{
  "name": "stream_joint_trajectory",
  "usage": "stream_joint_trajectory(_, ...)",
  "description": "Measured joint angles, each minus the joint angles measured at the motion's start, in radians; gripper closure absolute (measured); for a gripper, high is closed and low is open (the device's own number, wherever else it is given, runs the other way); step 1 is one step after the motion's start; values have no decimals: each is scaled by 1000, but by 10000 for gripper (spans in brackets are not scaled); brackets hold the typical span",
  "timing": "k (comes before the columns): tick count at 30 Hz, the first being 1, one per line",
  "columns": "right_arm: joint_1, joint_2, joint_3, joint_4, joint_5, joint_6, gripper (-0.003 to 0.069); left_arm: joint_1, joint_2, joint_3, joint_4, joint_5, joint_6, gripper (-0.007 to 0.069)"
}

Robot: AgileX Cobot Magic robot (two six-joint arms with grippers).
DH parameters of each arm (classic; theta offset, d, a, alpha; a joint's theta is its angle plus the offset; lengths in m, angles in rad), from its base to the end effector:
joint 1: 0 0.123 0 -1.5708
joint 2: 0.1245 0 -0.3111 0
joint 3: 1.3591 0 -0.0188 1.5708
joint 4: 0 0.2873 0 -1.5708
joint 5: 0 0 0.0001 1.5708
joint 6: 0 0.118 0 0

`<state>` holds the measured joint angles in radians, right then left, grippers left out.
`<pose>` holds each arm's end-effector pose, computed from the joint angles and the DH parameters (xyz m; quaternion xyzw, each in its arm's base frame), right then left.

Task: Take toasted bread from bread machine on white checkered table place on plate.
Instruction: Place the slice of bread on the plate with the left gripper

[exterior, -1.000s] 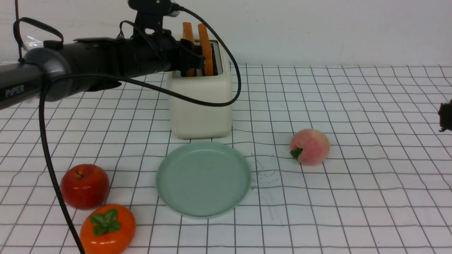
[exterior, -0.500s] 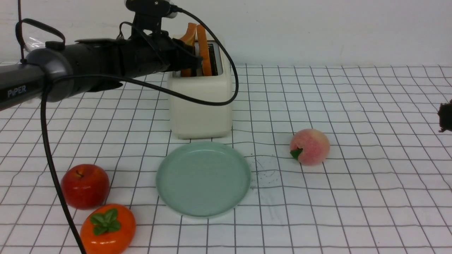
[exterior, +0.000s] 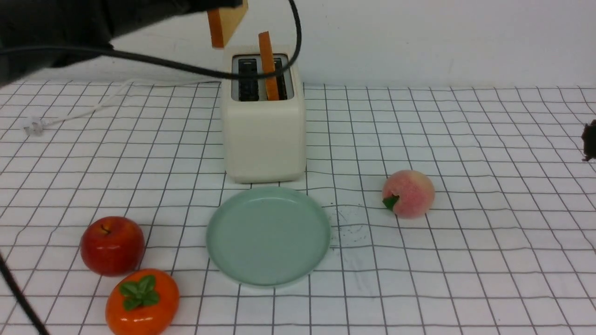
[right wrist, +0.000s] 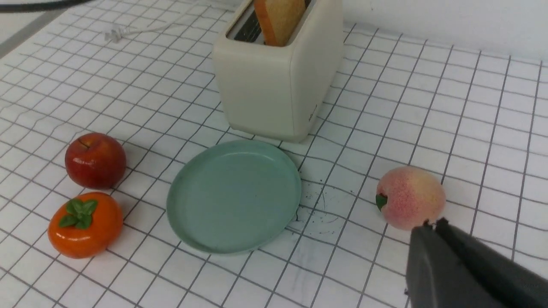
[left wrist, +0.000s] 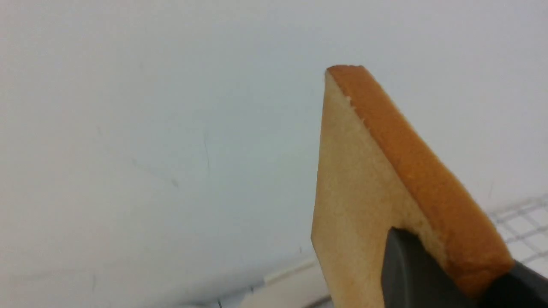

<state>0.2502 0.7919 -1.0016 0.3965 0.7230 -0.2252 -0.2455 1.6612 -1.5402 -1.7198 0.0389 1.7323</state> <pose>0.1723 0.0752 0.4288 -0.1420 0.8136 0.1961 0.5286 0.4567 -0.1192 0.4327 0.1055 0.7091 -0.0948 0.6907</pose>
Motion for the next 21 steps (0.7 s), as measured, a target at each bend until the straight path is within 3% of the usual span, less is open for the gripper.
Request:
stream_joint_trajectory(8,0,-31,-31,17,-2,-10,679,0,-255,83,-7,-10,-121,547)
stream_joint_trajectory(13,0,-66,-33,23,34,-26,678,0,-398,325,-6,94,-212,547)
stream_joint_trajectory(17,0,-75,-35,25,98,-28,678,0,-478,566,29,329,-357,547)
stream_joint_trajectory(21,0,-75,-35,37,137,-28,676,0,-497,691,172,531,-565,547)
